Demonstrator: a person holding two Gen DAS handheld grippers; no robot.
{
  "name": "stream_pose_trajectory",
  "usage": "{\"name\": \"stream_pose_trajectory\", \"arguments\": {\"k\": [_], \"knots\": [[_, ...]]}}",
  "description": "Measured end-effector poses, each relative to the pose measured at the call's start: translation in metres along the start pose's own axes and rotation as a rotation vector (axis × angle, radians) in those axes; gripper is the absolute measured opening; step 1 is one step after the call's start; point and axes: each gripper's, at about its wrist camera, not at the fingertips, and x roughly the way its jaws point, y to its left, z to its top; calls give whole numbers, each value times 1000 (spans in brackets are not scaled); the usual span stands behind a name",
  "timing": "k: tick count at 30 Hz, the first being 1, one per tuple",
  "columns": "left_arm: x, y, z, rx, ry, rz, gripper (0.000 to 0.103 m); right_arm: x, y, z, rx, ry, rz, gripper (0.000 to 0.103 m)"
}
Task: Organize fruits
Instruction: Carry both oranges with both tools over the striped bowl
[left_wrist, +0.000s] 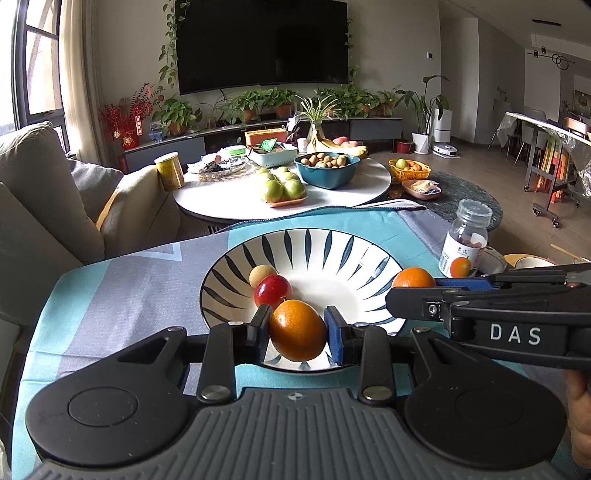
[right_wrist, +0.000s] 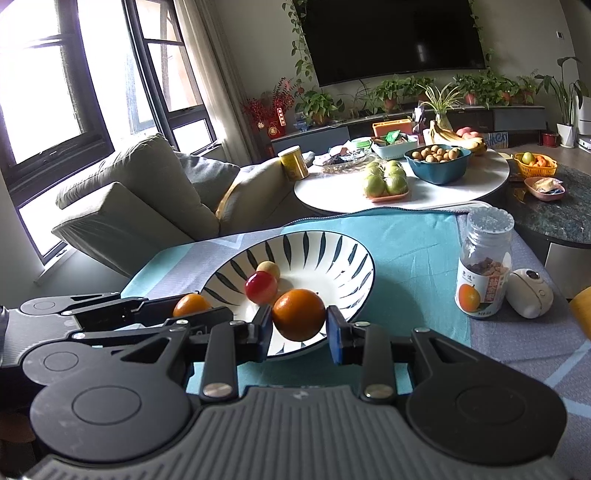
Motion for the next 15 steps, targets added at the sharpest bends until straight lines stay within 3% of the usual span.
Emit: {"name": "stream_pose_trajectory", "arguments": {"k": [15], "knots": [[28, 6, 3, 9, 22, 21, 29, 19, -5, 4, -10, 11, -13, 78]]}}
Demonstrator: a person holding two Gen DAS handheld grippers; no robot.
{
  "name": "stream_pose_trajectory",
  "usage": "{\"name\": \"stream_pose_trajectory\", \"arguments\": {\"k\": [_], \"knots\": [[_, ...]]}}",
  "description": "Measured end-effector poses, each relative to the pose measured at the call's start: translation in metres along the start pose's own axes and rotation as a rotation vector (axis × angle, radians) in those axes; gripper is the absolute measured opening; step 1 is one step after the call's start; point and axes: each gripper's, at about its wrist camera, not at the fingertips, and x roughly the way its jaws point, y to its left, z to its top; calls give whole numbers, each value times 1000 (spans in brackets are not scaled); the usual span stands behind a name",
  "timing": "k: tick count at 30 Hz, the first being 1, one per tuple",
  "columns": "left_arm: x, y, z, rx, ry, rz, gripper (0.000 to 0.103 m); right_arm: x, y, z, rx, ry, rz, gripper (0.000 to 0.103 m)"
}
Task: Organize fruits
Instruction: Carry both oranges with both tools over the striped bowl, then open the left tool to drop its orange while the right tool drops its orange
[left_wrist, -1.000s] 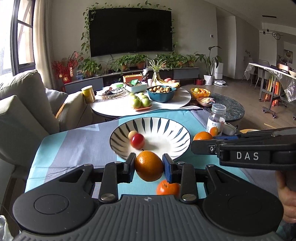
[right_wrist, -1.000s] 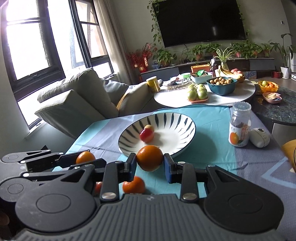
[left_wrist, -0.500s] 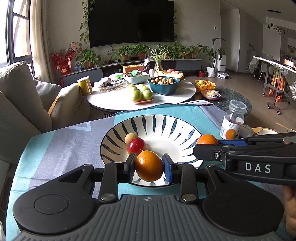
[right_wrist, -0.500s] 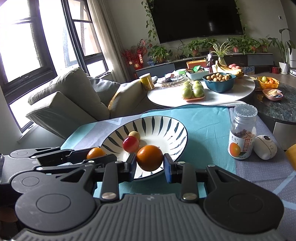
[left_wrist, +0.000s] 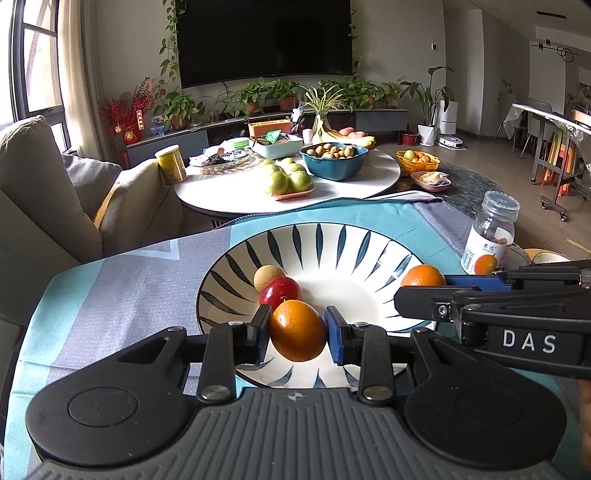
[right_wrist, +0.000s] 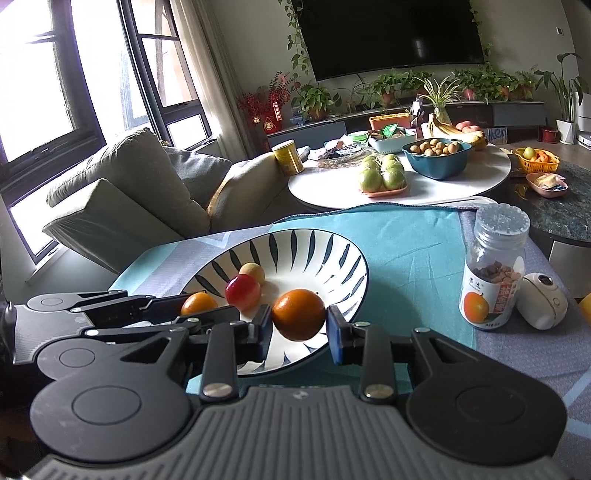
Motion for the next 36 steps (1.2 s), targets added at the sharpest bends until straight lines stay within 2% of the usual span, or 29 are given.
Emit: {"name": "stream_pose_trajectory", "arguments": {"k": [10, 18, 36], "knots": [[1, 9, -1, -38, -14, -29, 29, 4, -1, -1, -12, 1, -2, 78], [-2, 6, -1, -33, -36, -49, 29, 4, 0, -1, -13, 1, -1, 78], [-15, 18, -1, -64, -48, -20, 29, -2, 3, 0, -15, -21, 20, 78]]}}
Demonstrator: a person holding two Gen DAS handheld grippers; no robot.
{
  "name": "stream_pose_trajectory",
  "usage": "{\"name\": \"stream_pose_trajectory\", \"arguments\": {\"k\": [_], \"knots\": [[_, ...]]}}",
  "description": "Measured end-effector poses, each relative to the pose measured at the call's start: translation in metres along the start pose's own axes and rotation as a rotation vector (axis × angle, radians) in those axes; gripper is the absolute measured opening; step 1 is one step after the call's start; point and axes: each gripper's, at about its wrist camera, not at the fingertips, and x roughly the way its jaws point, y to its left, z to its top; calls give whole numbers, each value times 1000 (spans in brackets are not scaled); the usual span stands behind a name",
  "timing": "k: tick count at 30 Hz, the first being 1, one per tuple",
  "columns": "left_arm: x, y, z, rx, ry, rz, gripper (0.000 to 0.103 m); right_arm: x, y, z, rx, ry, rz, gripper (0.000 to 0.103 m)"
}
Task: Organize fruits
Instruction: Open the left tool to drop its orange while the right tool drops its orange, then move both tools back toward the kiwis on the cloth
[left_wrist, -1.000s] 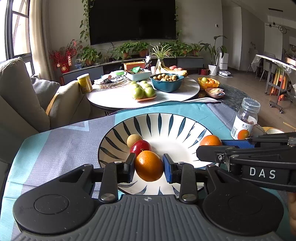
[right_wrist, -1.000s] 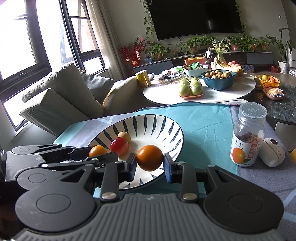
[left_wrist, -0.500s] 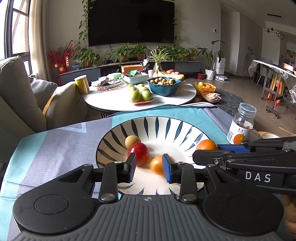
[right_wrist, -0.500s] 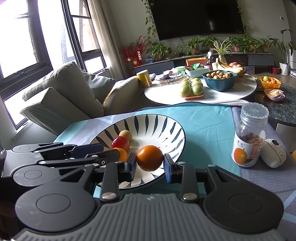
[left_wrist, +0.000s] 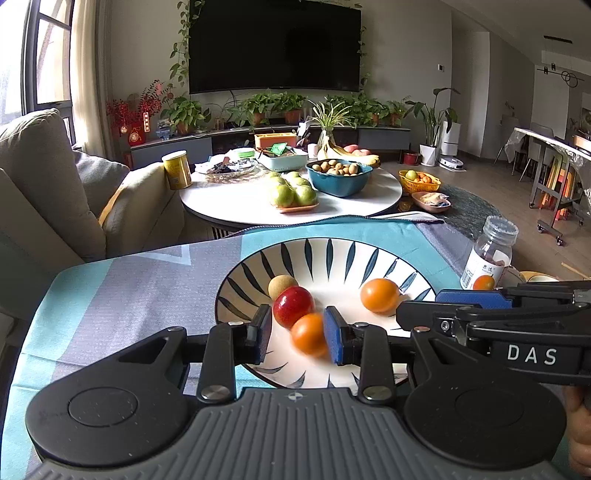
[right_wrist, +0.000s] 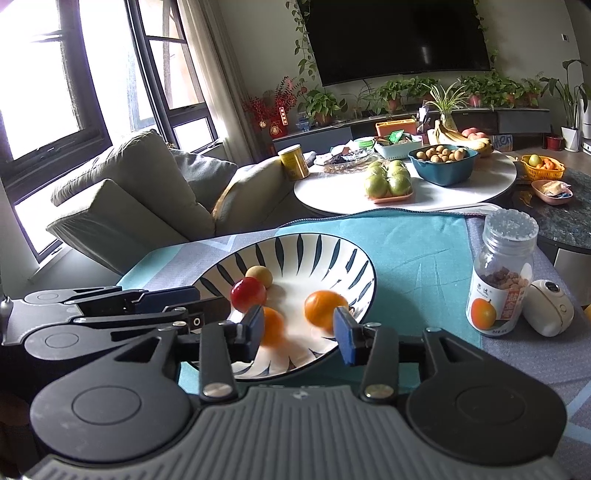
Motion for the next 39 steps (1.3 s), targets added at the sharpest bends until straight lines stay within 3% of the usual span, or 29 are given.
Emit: {"name": "stream_pose_trajectory", "arguments": {"k": [16, 20, 27, 39], "knots": [[-67, 11, -16, -21, -73, 42, 29, -40, 25, -14, -57, -40, 30, 78], [-85, 14, -25, -32, -68, 44, 29, -48, 30, -21, -53, -31, 37, 78], [-116, 15, -46, -11, -57, 113, 29, -69, 44, -34, -64, -32, 54, 78], [-160, 23, -87, -34, -50, 138, 29, -91, 64, -63, -111, 12, 81, 78]]}}
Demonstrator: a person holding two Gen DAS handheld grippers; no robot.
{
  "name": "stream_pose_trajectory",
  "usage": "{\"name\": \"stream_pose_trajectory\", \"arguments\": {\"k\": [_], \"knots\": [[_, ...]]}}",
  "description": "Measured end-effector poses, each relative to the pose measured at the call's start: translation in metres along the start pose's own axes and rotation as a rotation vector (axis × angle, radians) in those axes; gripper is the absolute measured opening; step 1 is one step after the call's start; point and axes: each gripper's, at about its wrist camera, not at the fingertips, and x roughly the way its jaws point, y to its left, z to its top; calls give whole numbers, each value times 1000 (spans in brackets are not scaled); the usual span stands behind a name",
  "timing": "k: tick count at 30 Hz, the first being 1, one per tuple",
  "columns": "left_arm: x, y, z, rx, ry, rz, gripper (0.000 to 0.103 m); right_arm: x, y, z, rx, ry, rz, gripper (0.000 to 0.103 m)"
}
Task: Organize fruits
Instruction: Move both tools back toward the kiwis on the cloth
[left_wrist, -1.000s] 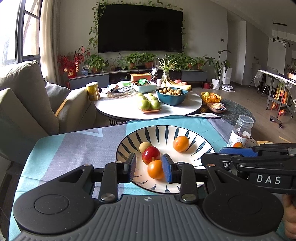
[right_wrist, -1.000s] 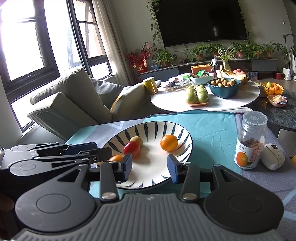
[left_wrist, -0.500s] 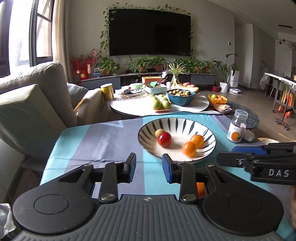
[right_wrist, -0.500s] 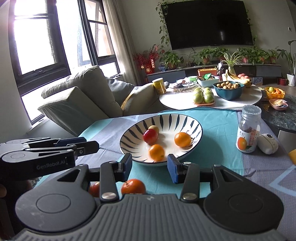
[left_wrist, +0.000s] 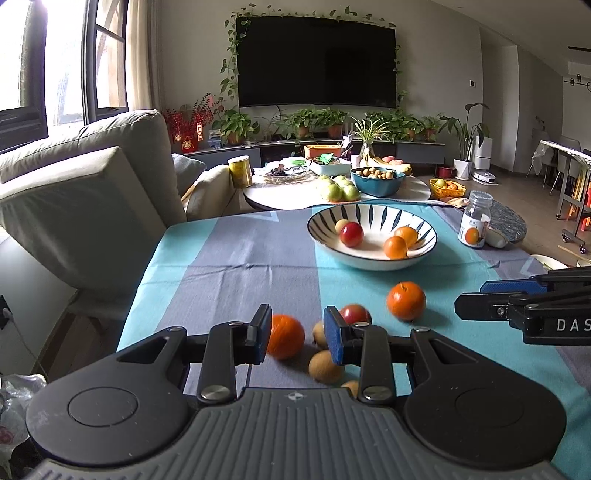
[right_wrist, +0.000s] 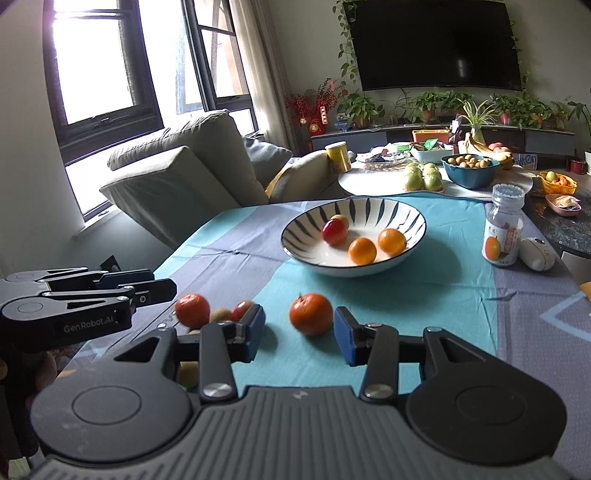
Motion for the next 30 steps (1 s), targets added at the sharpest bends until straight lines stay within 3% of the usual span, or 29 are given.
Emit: {"name": "stream_pose_trajectory", "arguments": {"k": [8, 15, 26, 30], "knots": [[-20, 8, -22, -26, 23, -25, 29, -1, 20, -17, -44, 56, 40, 78], [-15, -12, -34, -1, 64, -102, 29, -1, 24, -23, -34, 74, 32, 78], [21, -24, -38, -16, 150, -80, 29, -2, 19, -22, -16, 73, 0, 78], [13, -17, -36, -26, 111, -83, 25, 2, 20, -22, -18, 82, 4, 78]]}}
